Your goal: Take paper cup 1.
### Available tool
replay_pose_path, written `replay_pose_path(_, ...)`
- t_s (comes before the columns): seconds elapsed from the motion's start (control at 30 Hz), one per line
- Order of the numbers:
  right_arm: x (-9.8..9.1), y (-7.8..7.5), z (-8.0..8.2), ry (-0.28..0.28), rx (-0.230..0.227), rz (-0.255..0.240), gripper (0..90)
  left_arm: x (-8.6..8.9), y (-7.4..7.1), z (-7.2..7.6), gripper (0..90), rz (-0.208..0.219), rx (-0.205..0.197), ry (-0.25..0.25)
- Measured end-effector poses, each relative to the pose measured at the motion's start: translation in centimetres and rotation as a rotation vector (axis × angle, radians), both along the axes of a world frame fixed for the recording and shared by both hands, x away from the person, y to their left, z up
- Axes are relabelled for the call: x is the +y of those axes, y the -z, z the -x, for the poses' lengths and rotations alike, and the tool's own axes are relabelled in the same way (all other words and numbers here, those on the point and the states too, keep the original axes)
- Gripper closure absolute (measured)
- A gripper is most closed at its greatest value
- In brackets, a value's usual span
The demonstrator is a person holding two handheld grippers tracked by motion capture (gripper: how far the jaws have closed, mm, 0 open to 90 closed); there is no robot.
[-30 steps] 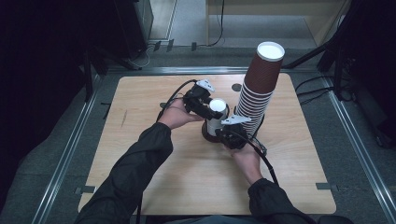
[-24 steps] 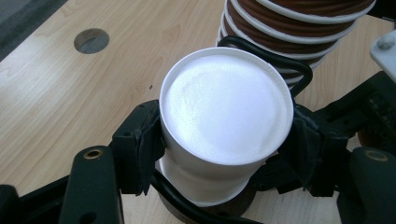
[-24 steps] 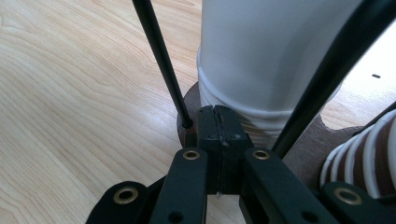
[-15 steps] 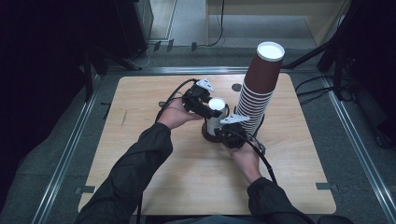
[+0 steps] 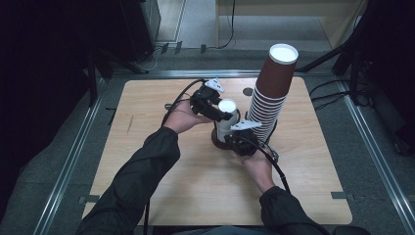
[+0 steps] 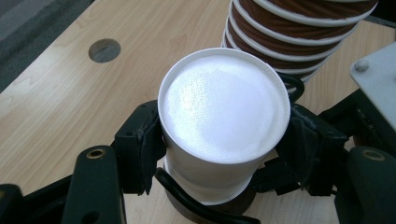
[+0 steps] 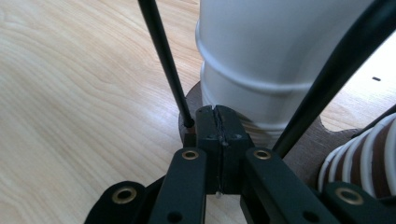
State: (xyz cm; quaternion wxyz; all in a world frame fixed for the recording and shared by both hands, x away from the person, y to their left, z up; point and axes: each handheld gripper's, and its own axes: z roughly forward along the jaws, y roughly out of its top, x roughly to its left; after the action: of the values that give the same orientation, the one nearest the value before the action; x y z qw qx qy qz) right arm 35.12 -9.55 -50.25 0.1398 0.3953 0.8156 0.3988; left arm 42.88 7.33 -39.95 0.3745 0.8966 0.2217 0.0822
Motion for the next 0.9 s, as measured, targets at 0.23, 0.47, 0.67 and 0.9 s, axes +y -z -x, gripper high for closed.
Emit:
replay_pose_path(0.23,-0.6,-0.4,0.2,-0.032,0.003,0.000,87.4,0.4,-1.2,0.1,34.5,0.012,-0.003,0.005)
replay_pose_path(0.47,-0.8,-0.8,0.7,-0.068,0.010,-0.012,84.8,0.7,-2.6,0.2,34.9,0.013,-0.008,0.009)
replay_pose_path(0.67,-1.0,-1.1,0.8,-0.122,0.007,-0.018,82.2,0.7,-3.7,0.3,35.0,0.017,0.016,0.003)
replay_pose_path(0.9,-1.4,-1.3,0.9,-0.138,0.015,-0.021,81.8,0.4,-4.1,0.4,34.8,-0.001,0.018,-0.003)
